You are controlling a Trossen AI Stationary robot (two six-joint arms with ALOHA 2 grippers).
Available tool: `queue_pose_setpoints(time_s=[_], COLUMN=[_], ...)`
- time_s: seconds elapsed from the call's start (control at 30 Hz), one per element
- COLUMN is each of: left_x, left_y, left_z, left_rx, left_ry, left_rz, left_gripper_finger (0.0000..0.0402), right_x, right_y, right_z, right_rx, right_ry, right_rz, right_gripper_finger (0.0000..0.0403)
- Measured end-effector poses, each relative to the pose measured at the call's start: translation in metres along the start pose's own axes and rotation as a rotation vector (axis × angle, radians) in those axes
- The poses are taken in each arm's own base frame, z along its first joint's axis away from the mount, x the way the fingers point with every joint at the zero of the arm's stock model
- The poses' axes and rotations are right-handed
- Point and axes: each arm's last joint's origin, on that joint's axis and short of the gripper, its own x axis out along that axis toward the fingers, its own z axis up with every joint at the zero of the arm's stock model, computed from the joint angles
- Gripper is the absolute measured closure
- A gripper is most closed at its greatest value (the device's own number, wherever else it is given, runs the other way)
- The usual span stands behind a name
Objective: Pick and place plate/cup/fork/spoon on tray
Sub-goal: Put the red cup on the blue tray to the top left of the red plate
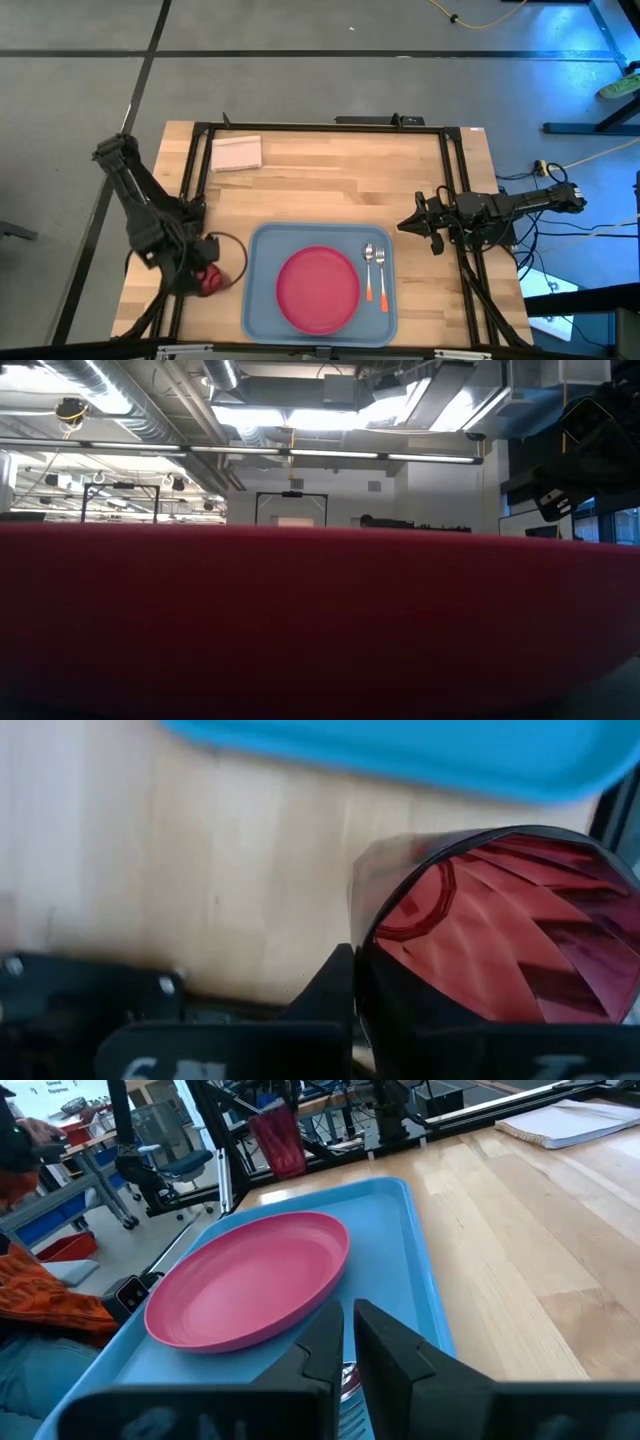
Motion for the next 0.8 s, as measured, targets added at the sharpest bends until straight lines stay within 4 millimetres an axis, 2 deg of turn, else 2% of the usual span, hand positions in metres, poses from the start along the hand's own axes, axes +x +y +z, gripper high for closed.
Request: queue_pose_setpoints(time_s=[0.2,0.37,0.6,0.8], left_x=[-0.012,-0.010,0.021,0.037], left_y=[0.020,0.031,0.048,0.064], left_z=[0.027,0.060,0.103,0.121], left_rx=[0.028,0.040,0.038,0.029], left_ry=[-0.196,-0.314,-0.205,-0.114], left_rz=[-0.015,0.016,0.096,0.111], left_gripper_finger=[0.0399,0.0399,0.0398,0.0398], right_x=[0.000,0.000,0.000,0.000], right_y=[0.000,0.000,0.000,0.000], right_z=[0.000,0.000,0.000,0.000], right_rx=[0.000,0.000,0.001,0.001], right_ry=[0.000,-0.001,0.000,0.000], right_rz=[0.000,0.000,0.000,0.000], right_gripper_finger=[0.0368,0.0368,0.0368,0.0368])
